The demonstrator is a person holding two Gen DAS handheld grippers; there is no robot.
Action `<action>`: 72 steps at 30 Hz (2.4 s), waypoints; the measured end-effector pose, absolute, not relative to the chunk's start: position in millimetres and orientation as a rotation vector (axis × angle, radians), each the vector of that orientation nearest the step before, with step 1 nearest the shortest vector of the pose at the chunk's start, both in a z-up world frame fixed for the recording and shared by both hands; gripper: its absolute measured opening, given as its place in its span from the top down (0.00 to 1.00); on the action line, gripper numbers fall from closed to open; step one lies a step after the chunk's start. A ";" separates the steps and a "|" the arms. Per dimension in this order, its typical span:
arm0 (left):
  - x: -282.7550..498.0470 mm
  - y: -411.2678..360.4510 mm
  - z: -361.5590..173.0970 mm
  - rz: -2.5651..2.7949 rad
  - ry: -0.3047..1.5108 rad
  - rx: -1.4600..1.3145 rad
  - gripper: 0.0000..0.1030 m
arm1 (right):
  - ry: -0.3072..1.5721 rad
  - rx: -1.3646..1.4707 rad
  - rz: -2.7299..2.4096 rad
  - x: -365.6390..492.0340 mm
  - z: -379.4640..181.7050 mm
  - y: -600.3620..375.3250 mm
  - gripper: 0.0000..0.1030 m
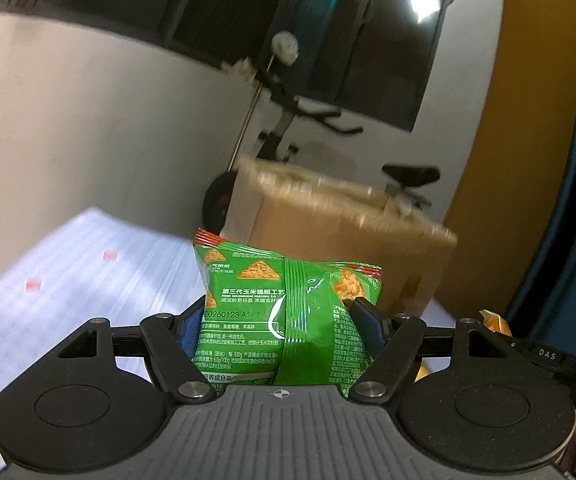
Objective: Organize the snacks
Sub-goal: 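Grasp the orange wafer bar with the right tool and lift both toward the box, then open both tools over the box to drop the green bag and wafer bar, then grasp the yellow candy packet with the left tool while the right tool grasps the brown packet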
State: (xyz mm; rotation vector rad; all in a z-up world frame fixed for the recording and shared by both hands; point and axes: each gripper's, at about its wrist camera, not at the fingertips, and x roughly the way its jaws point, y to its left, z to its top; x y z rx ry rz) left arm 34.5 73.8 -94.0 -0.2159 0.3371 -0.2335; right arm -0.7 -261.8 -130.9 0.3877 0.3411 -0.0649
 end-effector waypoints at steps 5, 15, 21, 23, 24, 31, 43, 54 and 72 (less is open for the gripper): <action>56.5 70.2 -63.2 -0.256 0.284 -0.217 0.26 | 0.284 0.383 0.023 25.2 -92.6 -260.6 0.55; 132.2 35.4 -6.6 -0.318 0.237 -0.176 0.26 | 0.230 0.367 0.170 112.9 -25.7 -253.6 0.55; 201.5 7.7 2.5 -0.299 0.281 -0.172 0.26 | 0.308 0.327 0.148 184.8 -19.5 -235.2 0.55; 222.0 -1.6 -0.3 -0.286 0.305 -0.141 0.26 | 0.335 0.311 0.126 204.2 -23.9 -228.4 0.55; 231.0 -5.3 -3.3 -0.270 0.322 -0.126 0.26 | 0.349 0.304 0.114 210.7 -26.7 -224.3 0.55; 268.6 -15.1 -25.3 -0.243 0.413 -0.044 0.24 | 0.429 0.288 0.074 238.6 -47.7 -211.6 0.56; 263.3 34.9 -22.2 -0.284 0.481 -0.145 0.14 | 0.415 0.286 0.144 207.4 -38.1 -218.6 0.37; 194.8 80.5 1.3 -0.281 0.435 -0.133 0.14 | 0.362 0.267 0.232 121.7 -26.2 -233.2 0.37; 105.3 68.4 -104.5 -0.296 0.570 -0.062 0.15 | 0.642 0.170 0.187 15.1 -159.2 -236.8 0.37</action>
